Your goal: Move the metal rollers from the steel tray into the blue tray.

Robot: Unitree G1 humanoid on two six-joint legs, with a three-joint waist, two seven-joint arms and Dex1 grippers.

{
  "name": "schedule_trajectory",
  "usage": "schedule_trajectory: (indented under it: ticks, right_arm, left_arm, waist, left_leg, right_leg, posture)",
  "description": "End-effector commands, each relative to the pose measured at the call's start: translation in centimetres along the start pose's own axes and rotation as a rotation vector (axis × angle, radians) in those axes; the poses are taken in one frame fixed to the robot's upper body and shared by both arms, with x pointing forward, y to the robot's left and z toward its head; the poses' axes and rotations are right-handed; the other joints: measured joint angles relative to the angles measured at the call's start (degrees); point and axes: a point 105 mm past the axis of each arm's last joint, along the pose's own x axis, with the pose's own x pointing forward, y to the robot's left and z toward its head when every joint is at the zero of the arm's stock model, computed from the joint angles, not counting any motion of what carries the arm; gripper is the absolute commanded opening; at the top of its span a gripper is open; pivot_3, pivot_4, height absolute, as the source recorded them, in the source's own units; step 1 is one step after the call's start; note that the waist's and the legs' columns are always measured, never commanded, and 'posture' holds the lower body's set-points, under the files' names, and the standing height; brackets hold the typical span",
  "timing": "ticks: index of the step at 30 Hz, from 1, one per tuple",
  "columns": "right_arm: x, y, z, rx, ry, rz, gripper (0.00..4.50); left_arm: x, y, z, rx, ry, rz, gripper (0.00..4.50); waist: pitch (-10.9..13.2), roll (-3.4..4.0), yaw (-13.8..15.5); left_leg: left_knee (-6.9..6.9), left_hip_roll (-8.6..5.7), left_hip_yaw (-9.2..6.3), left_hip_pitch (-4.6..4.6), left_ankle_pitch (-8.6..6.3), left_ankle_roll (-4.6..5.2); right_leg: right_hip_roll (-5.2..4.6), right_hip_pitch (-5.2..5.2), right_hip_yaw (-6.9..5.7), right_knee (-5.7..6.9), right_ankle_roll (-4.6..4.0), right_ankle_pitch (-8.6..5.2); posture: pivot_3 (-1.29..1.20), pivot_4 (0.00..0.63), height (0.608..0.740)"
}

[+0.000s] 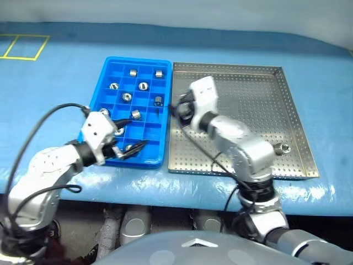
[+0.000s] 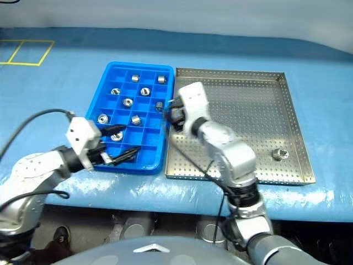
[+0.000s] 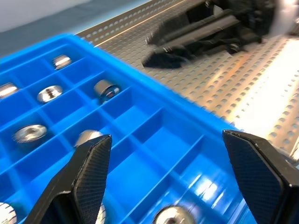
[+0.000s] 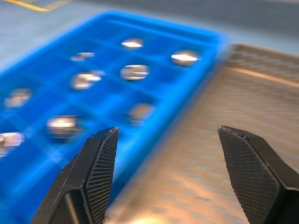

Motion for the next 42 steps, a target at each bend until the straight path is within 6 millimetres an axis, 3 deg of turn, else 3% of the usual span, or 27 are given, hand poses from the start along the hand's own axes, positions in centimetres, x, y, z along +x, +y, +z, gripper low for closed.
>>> schedule_trajectory:
  ticks: [1,3,5,9,13,21,29,32,36,42]
  right_arm:
    - [-3.1,-5.8,-0.4,-0.032,-0.001,-0.270,3.61]
    - [-4.8,-8.6,-2.1,-0.077,0.069,-0.396,3.61]
    - [-6.0,-10.0,-3.3,-0.096,0.118,-0.461,3.61]
    - [-7.9,-12.1,-5.7,-0.027,0.182,-0.575,3.61]
    - [-9.2,-14.1,-7.6,0.031,0.219,-0.706,3.61]
    - [-9.9,-15.0,-9.6,0.123,0.252,-0.759,3.61]
    - [-8.8,-14.4,-11.4,0.250,0.266,-0.718,3.61]
    - [-8.7,-14.5,-11.2,0.270,0.244,-0.720,2.97]
    - [-8.6,-14.5,-10.2,0.262,0.210,-0.720,1.71]
    - [-7.3,-12.9,-6.9,0.234,0.097,-0.638,1.72]
  left_arm:
    - [2.8,-2.0,0.7,-0.008,-0.064,-0.120,4.13]
    - [4.5,-2.8,1.0,-0.021,-0.092,-0.183,4.13]
    - [5.7,-3.2,1.1,-0.023,-0.108,-0.219,4.13]
    - [9.0,-3.3,1.7,-0.040,-0.157,-0.275,4.13]
    - [11.9,-5.1,3.2,-0.022,-0.205,-0.377,4.13]
    - [12.0,-5.7,3.1,-0.002,-0.208,-0.417,4.13]
    - [11.7,-5.4,2.8,-0.007,-0.198,-0.394,4.13]
    - [11.7,-5.4,2.8,-0.006,-0.198,-0.388,4.13]
    - [11.5,-5.0,2.8,-0.009,-0.199,-0.370,4.13]
    - [11.1,-3.8,3.2,-0.012,-0.215,-0.322,4.13]
  waist:
    - [-0.02,0.01,-0.30]
    - [-0.02,0.02,-0.77]
    - [-0.03,0.04,-2.04]
    - [-0.08,0.15,-3.66]
    - [-0.11,0.19,-4.89]
    - [-0.20,0.34,-7.28]
    - [-0.22,0.37,-7.24]
    - [-0.22,0.37,-7.17]
    - [-0.22,0.38,-7.02]
    - [-0.20,0.41,-7.12]
  left_leg:
    - [-0.03,0.00,0.01,0.01,0.00,0.00]
    - [-0.04,0.01,0.01,0.00,-0.01,0.01]
    - [-0.05,0.02,0.02,0.01,-0.01,0.02]
    - [0.03,0.06,0.13,0.06,-0.01,0.04]
    - [0.28,0.03,0.19,0.11,0.00,0.06]
    - [0.39,0.02,0.32,0.19,-0.02,0.09]
    - [0.40,0.02,0.33,0.21,-0.02,0.09]
    - [0.41,0.02,0.33,0.22,-0.02,0.09]
    - [0.42,0.02,0.32,0.23,-0.02,0.09]
    - [0.40,0.02,0.32,0.23,-0.02,0.10]
  right_leg:
    - [0.00,0.01,0.01,-0.02,-0.03,0.02]
    - [0.04,-0.01,0.03,0.00,-0.13,0.05]
    - [0.08,-0.04,0.07,0.04,-0.21,0.09]
    - [0.17,-0.09,0.24,0.22,0.02,-0.04]
    - [0.22,0.08,0.39,0.20,0.24,0.06]
    - [0.25,0.18,0.62,0.17,0.41,0.16]
    - [0.26,0.23,0.64,0.15,0.42,0.16]
    - [0.26,0.26,0.64,0.15,0.43,0.17]
    - [0.26,0.27,0.64,0.15,0.44,0.17]
    - [0.26,0.25,0.64,0.15,0.44,0.17]
  posture:
    - [0.02,0.150,0.740]
    - [0.00,0.150,0.740]
    - [-0.04,0.150,0.740]
    - [-0.09,0.150,0.740]
    - [-0.14,0.150,0.740]
    - [-0.14,0.150,0.740]
    - [-0.13,0.150,0.740]
    - [-0.11,0.150,0.740]
    - [-0.11,0.150,0.740]
    - [-0.09,0.150,0.740]
